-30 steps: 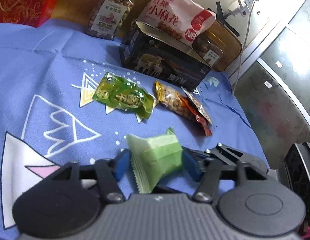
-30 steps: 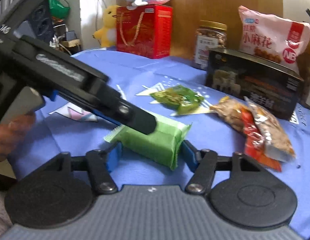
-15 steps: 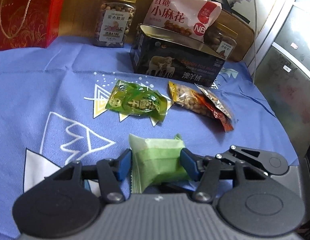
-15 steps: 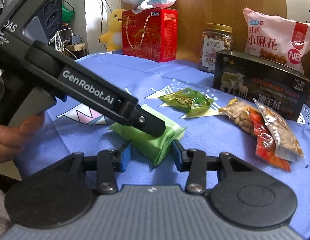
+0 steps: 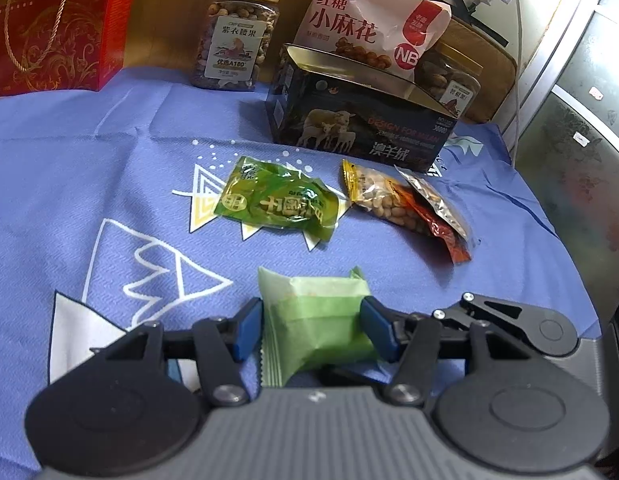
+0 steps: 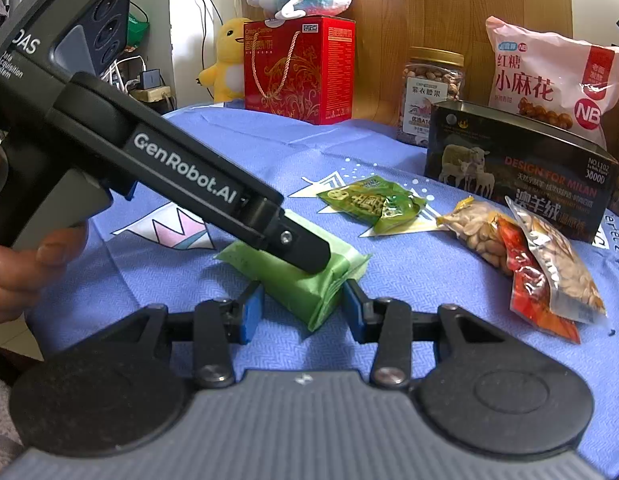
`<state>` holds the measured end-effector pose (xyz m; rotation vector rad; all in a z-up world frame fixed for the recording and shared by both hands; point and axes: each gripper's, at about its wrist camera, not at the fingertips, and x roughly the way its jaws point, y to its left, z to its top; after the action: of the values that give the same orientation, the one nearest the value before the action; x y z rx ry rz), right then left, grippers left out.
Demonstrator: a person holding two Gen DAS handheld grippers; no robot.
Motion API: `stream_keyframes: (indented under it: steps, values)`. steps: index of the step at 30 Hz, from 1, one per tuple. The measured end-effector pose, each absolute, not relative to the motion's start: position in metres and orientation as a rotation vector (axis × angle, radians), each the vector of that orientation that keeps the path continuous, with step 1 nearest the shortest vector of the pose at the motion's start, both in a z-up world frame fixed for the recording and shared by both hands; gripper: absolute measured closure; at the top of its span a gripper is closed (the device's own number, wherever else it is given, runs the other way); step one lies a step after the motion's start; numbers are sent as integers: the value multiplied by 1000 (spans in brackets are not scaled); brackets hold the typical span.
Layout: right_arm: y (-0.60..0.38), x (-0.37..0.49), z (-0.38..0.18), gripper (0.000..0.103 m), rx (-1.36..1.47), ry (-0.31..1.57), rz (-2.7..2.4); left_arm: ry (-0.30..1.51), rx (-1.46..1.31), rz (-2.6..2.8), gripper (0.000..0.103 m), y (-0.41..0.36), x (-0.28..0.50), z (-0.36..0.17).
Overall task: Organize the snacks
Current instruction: 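Lower the left gripper onto the light green cake packet and close it, then carry the green cake packet into the tin box and open the left gripper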
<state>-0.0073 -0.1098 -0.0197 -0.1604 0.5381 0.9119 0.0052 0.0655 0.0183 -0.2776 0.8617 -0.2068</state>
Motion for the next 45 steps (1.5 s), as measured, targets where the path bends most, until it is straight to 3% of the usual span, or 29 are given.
stream_keyframes:
  steps: [14,27,37,45]
  values:
    - [-108,-8,-17,59,-166,520,903,838,-266,-210,51,64,7,26]
    - [-113,68,46,64,-129,322,775,559,-215,-324,51,57,71,115]
    - [-114,158,47,63,-108,328,633,582,-269,-337,50,52,189,108]
    - [-118,184,31,62,-78,362,584,660,-289,-259,48,64,218,74]
